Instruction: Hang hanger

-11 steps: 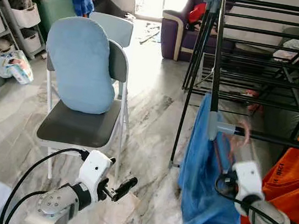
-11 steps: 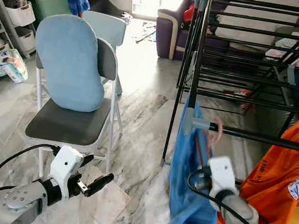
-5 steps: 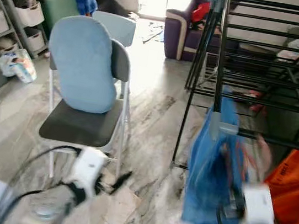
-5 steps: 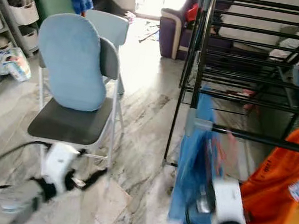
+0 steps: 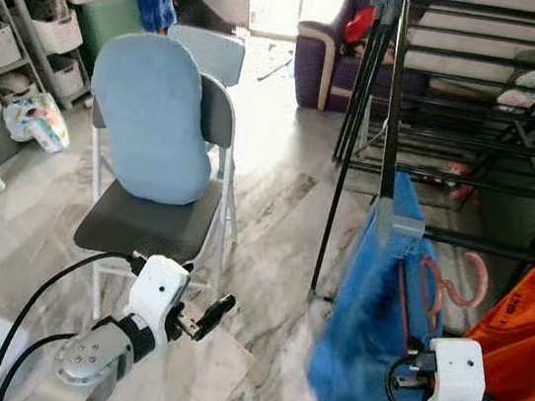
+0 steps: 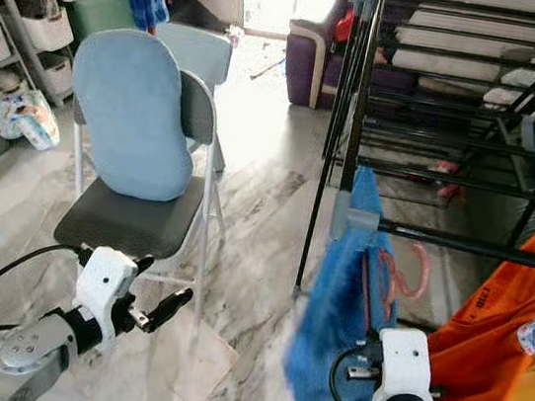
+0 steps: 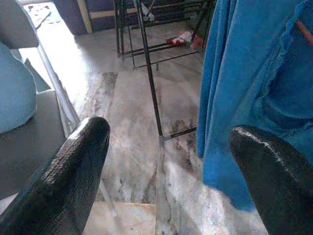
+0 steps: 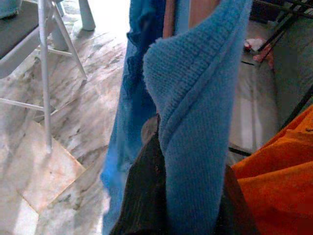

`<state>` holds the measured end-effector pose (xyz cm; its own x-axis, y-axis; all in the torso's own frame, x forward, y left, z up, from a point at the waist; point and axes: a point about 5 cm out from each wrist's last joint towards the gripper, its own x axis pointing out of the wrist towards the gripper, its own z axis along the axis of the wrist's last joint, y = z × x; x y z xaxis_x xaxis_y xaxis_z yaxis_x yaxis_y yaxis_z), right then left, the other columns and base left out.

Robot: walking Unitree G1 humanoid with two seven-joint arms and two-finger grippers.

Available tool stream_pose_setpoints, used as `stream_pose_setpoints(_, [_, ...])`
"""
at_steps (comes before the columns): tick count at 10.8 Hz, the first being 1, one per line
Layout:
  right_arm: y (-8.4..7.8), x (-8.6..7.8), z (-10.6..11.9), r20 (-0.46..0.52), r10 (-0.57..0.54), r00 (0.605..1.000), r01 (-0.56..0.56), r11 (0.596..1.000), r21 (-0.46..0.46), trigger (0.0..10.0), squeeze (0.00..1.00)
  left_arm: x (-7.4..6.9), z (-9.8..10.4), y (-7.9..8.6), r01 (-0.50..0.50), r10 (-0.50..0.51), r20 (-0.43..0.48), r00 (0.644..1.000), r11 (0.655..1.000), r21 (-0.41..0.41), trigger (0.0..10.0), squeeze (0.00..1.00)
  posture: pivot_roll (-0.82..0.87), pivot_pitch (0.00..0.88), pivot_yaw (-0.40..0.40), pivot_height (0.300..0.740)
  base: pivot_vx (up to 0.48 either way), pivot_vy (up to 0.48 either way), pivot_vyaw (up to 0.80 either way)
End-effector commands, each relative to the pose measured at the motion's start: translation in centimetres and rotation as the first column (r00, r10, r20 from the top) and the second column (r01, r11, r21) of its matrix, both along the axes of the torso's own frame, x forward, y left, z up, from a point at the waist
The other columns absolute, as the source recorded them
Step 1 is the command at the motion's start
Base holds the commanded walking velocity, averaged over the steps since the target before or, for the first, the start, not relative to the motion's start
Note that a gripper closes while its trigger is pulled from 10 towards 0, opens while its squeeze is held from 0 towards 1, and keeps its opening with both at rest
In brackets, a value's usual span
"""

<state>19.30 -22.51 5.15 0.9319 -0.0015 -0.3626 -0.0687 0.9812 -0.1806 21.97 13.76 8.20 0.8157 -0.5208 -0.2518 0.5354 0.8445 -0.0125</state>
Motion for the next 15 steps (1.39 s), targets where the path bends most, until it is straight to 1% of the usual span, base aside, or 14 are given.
stream_pose_setpoints(1, [0.3, 0.4, 0.3, 0.026, 0.000, 1.000, -0.001, 1.000, 0.011, 10.0, 0.00, 0.1, -0.1, 0.6, -0.016, 0.016, 0.002, 1.000, 1.000, 0.023, 10.0, 0.00, -0.10, 0.000, 0.058, 0.740, -0.274, 0.000, 0.00])
stream_pose_setpoints(3, [0.6, 0.7, 0.5, 0.040, -0.003, 0.999, 0.002, 1.000, 0.025, 10.0, 0.00, 0.1, -0.1, 0.5, -0.012, 0.012, 0.002, 1.000, 1.000, 0.023, 10.0, 0.00, -0.10, 0.000, 0.063, 0.740, -0.291, 0.000, 0.00])
stream_pose_setpoints(7, [0.6, 1.4, 0.9, 0.054, -0.001, 0.999, 0.000, 1.000, 0.027, 10.0, 0.00, -0.1, -0.2, 0.5, -0.014, 0.014, -0.003, 1.000, 1.000, 0.026, 10.0, 0.00, -0.09, 0.000, 0.051, 0.740, -0.311, 0.000, 0.00])
stream_pose_setpoints(8, [0.4, 2.2, 1.3, 0.069, -0.001, 0.998, 0.000, 1.000, 0.025, 10.0, 0.00, -0.1, -0.2, 0.2, -0.015, 0.015, -0.005, 1.000, 1.000, 0.022, 10.0, 0.00, -0.09, 0.000, 0.046, 0.740, -0.315, 0.000, 0.00])
stream_pose_setpoints(9, [0.5, 3.1, 1.9, 0.092, 0.012, 0.996, -0.014, 1.000, 0.023, 10.0, 0.00, 0.3, -0.2, 0.0, -0.017, 0.017, 0.003, 1.000, 1.000, 0.020, 10.0, 0.00, -0.10, 0.000, 0.039, 0.740, -0.315, 0.000, 0.00])
stream_pose_setpoints(10, [0.4, 4.3, 2.9, 0.136, 0.010, 0.991, -0.013, 1.000, 0.025, 10.0, 0.00, 0.8, 0.0, 0.0, -0.026, 0.026, 0.018, 0.999, 1.000, 0.015, 10.0, 0.00, -0.10, 0.000, 0.040, 0.740, -0.315, 0.000, 0.00])
stream_pose_setpoints(11, [0.4, 4.7, 3.5, 0.155, 0.000, 0.988, -0.005, 1.000, 0.029, 10.0, 0.00, 1.0, 0.0, 0.0, -0.027, 0.026, 0.022, 0.999, 1.000, 0.014, 10.0, 0.00, -0.11, 0.000, 0.037, 0.740, -0.304, 0.000, 0.00])
stream_pose_setpoints(12, [0.4, 4.7, 3.5, 0.156, -0.001, 0.988, -0.004, 1.000, 0.030, 10.0, 0.00, 1.0, 0.0, 0.0, -0.026, 0.026, 0.022, 0.999, 1.000, 0.014, 10.0, 0.00, -0.11, 0.000, 0.037, 0.740, -0.304, 0.000, 0.00])
stream_pose_setpoints(13, [1.0, 4.5, 3.8, 0.168, 0.010, 0.986, -0.017, 0.999, 0.041, 10.0, 0.00, 1.2, -0.2, 0.1, -0.026, 0.026, 0.027, 0.999, 0.999, 0.021, 10.0, 0.00, -0.13, 0.000, 0.038, 0.740, -0.281, 0.000, 0.00])
stream_pose_setpoints(15, [1.3, 5.2, 3.9, 0.167, 0.018, 0.986, -0.028, 0.998, 0.056, 10.0, 0.00, 2.2, 0.0, -0.1, -0.016, 0.015, 0.046, 0.999, 0.999, 0.028, 10.0, 0.00, -0.13, 0.000, 0.043, 0.740, -0.319, 0.000, 0.00])
